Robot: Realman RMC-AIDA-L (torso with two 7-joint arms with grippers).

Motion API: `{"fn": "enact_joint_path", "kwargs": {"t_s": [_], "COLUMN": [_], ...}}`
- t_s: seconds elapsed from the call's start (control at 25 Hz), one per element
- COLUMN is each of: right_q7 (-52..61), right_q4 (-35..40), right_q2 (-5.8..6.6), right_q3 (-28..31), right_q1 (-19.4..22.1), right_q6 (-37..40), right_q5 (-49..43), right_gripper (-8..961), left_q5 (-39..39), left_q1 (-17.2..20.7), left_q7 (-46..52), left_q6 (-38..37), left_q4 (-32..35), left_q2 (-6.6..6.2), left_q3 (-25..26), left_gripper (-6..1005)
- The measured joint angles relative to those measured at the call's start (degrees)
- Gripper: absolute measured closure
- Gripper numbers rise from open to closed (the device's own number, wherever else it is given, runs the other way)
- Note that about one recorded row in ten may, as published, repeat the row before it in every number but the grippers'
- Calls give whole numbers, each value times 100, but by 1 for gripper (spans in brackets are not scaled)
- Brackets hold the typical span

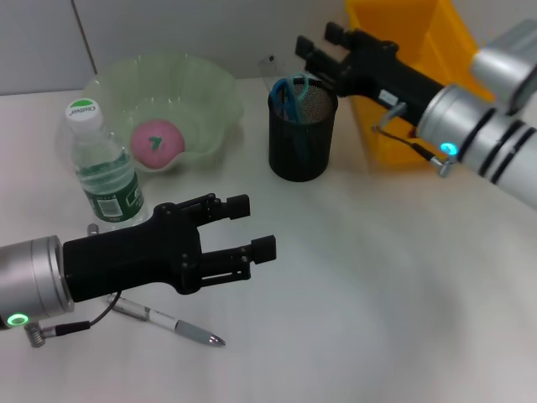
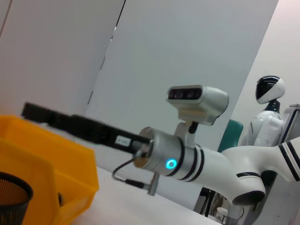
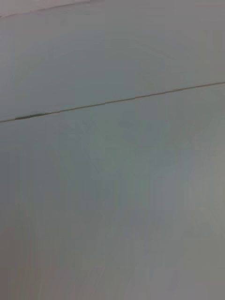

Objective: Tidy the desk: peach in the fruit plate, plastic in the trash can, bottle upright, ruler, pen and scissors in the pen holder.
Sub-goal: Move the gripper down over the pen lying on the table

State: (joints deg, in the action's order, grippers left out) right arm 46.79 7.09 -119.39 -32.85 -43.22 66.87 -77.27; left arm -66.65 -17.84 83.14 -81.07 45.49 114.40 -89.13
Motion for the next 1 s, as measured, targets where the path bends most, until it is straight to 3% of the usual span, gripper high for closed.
{"fn": "enact_joint_path", "kwargs": {"t_s": [0.16, 0.4, 0.6, 0.8, 1.0], "right_q7": [1040, 2479, 3376, 3611, 3641], "right_q4": [608, 2062, 2893, 3084, 3258], "right_q2": [17, 127, 445, 784, 927], "right_q3": [-232, -1109, -1281, -1267, -1140], "right_q1": [469, 1572, 2172, 2442, 2553], "right_q6": [587, 1892, 2884, 3542, 3863], "right_q5": [-52, -145, -877, -1551, -2181], "right_gripper": [422, 159, 139, 139, 140], "left_q5": [-173, -440, -653, -959, -1159], "left_q1": [0, -12, -47, -88, -113], "left_q7": [12, 111, 233, 324, 385], "left_q6": [-43, -164, -237, -287, -295], "left_q4": [-3, -5, -1, -5, 19], "left_q2": [-4, -8, -39, -35, -33], "left_q3": [113, 394, 604, 876, 960], "left_gripper": [225, 227, 229, 231, 233]}}
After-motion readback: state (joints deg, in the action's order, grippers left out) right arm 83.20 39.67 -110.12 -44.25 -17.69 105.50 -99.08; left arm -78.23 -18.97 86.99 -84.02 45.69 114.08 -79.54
